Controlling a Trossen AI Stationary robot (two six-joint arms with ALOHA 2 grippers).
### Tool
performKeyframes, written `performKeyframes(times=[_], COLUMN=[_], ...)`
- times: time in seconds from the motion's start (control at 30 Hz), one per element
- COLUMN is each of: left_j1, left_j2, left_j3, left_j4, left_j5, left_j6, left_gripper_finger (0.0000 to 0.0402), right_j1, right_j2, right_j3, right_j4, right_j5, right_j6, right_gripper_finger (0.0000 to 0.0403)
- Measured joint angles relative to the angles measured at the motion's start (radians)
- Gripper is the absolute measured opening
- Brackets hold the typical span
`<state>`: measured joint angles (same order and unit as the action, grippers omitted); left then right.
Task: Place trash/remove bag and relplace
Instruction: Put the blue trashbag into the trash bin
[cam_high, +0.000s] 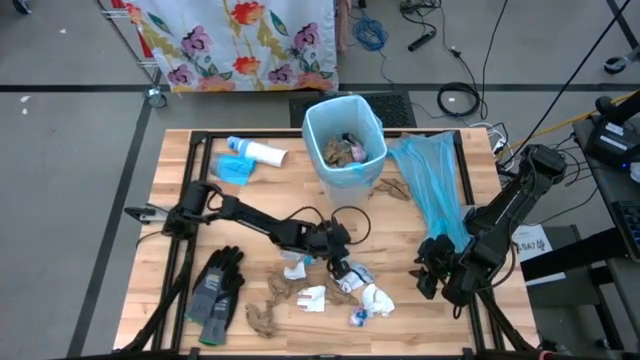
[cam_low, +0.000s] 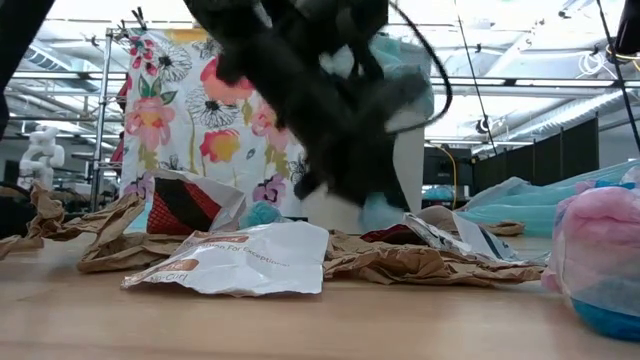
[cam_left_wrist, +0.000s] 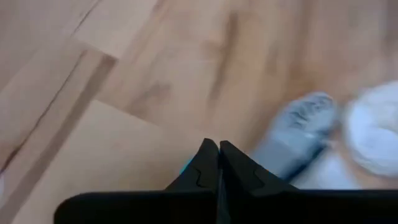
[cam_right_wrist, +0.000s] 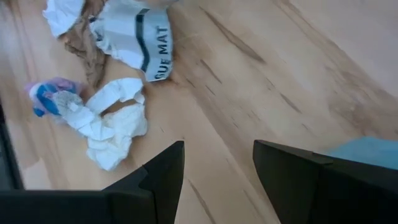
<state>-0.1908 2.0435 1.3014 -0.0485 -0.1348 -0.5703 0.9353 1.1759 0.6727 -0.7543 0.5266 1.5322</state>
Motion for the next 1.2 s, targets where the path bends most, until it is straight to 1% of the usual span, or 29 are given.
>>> performKeyframes(times=[0.2, 0.4, 0.43, 0.53, 0.67, 0.8, 0.9, 1.03, 1.13, 1.2], left_j1=[-0.039, -0.048, -0.042, -0.015, 0.057, 0.167, 0.254, 0.358, 0.411, 0.428], left_j2=[-0.114, -0.243, -0.26, -0.31, -0.349, -0.346, -0.343, -0.345, -0.343, -0.343], left_j3=[0.081, 0.17, 0.19, 0.248, 0.373, 0.463, 0.488, 0.492, 0.492, 0.492], left_j4=[-0.117, -0.219, -0.239, -0.228, -0.235, -0.256, -0.254, -0.254, -0.257, -0.254], left_j5=[-0.094, -0.159, -0.164, -0.186, -0.196, -0.197, -0.197, -0.183, -0.091, -0.033], left_j6=[0.015, 0.042, 0.064, 0.175, 0.376, 0.452, 0.435, 0.322, 0.303, 0.288], left_gripper_finger=[0.0003, 0.0002, 0.0002, 0.0001, 0.0001, 0.0001, 0.0009, 0.0038, 0.007, 0.0095], right_j1=[-0.02, -0.063, -0.073, -0.102, -0.125, -0.129, -0.129, -0.129, -0.129, -0.129], right_j2=[0.0, 0.0, 0.0, 0.0, 0.001, 0.001, 0.001, 0.001, 0.001, 0.001], right_j3=[0.0, 0.0, 0.0, -0.02, -0.086, -0.146, -0.163, -0.163, -0.163, -0.163], right_j4=[-0.053, -0.058, -0.058, -0.037, 0.068, 0.217, 0.278, 0.3, 0.304, 0.306], right_j5=[0.002, 0.002, 0.002, 0.003, 0.002, 0.001, 0.0, 0.0, 0.001, 0.002], right_j6=[0.027, -0.024, -0.03, -0.038, -0.037, -0.035, -0.034, -0.034, -0.032, -0.029], right_gripper_finger=[0.0184, 0.0184, 0.0184, 0.0184, 0.0184, 0.0184, 0.0184, 0.0184, 0.0184, 0.0184])
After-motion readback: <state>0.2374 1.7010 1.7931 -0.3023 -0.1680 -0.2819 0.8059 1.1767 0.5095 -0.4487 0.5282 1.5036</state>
